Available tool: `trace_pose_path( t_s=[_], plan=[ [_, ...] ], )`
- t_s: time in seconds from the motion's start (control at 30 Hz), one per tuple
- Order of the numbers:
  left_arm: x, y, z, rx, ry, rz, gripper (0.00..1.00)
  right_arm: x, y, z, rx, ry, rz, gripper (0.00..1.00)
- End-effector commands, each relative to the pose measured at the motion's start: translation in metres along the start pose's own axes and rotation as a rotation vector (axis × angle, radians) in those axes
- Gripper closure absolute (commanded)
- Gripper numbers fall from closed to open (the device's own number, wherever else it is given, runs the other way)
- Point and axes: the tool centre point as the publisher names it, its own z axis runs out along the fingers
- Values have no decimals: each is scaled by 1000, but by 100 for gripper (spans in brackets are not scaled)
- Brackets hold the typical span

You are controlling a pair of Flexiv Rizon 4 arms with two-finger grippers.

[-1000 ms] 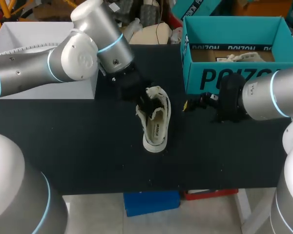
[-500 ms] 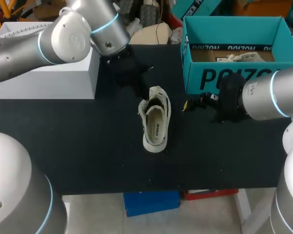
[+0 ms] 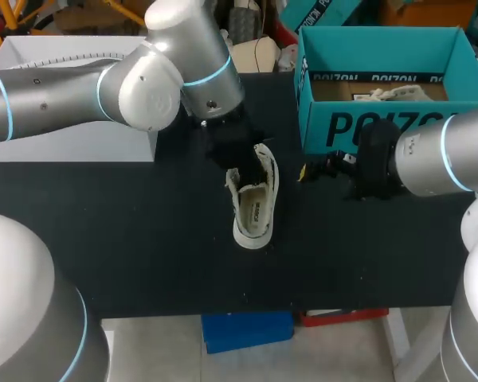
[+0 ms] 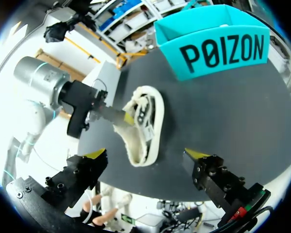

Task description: Take the shoe out of the shoebox, open the shoe tongue, remove and reinsert the insole, then place the shoe into the shoebox

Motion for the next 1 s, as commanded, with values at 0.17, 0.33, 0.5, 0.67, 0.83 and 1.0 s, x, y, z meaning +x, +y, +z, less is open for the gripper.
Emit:
trace_pose_path(
  t_s=[0.17,0.33,0.5,0.67,0.83,1.0],
  plan=[
    [11,-6,3,2,19,-29,100,2,-1,2,-3,-4,0,0],
    [18,-20,-28,63,-98,-104,100,2,-1,2,-3,-4,0,0],
    [33,-36,-62,125,-247,-278,0,2,-1,2,-3,-4,0,0],
    [62,-54,-96,255,-578,-599,0,2,-1,2,-3,-4,0,0],
    [70,-59,-101,261,-630,-650,0,2,-1,2,-3,-4,0,0],
    [70,-59,-101,261,-630,-650,0,2,-1,2,-3,-4,0,0]
  ],
)
